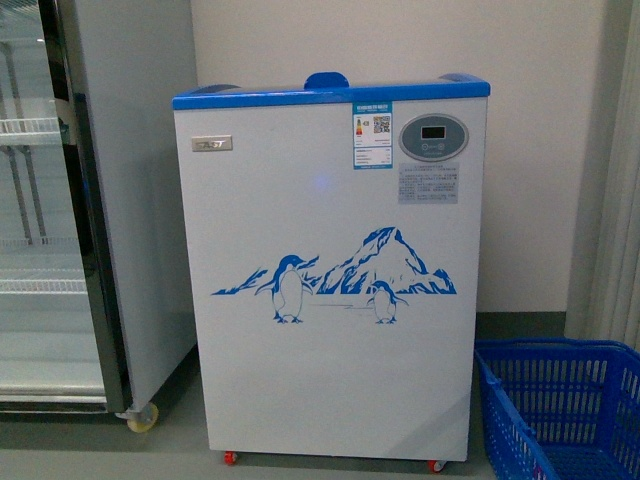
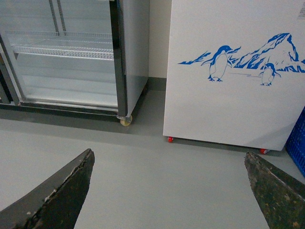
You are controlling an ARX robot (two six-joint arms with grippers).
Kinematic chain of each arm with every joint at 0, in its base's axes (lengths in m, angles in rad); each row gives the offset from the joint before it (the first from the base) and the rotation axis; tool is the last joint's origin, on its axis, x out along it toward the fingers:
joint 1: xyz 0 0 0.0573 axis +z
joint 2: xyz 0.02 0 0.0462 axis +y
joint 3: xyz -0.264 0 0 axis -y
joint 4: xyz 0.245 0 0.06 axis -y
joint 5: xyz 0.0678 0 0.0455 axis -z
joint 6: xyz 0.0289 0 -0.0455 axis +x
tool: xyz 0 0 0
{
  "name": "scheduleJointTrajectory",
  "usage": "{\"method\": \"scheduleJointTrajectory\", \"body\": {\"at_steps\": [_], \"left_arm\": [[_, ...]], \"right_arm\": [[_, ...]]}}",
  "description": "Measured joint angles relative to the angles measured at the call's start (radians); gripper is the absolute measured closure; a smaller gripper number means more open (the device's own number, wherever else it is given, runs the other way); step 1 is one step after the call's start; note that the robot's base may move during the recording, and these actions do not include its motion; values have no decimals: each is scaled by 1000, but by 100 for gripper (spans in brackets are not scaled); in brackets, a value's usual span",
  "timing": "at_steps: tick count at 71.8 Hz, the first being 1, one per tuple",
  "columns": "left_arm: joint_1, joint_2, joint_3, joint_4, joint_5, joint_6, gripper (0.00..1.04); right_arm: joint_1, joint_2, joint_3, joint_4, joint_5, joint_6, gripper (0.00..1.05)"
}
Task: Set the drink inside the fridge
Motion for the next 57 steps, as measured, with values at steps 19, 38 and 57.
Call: {"method": "scheduleJointTrajectory", "body": {"at_steps": [19, 38, 57], "left_arm": [[0, 0, 0, 0, 0, 0, 8], [0, 0, 0, 0, 0, 0, 8], [0, 0, 0, 0, 0, 0, 8]], "right_arm": [[0, 0, 0, 0, 0, 0, 7], [0, 0, 0, 0, 0, 0, 7], [0, 0, 0, 0, 0, 0, 7]]}}
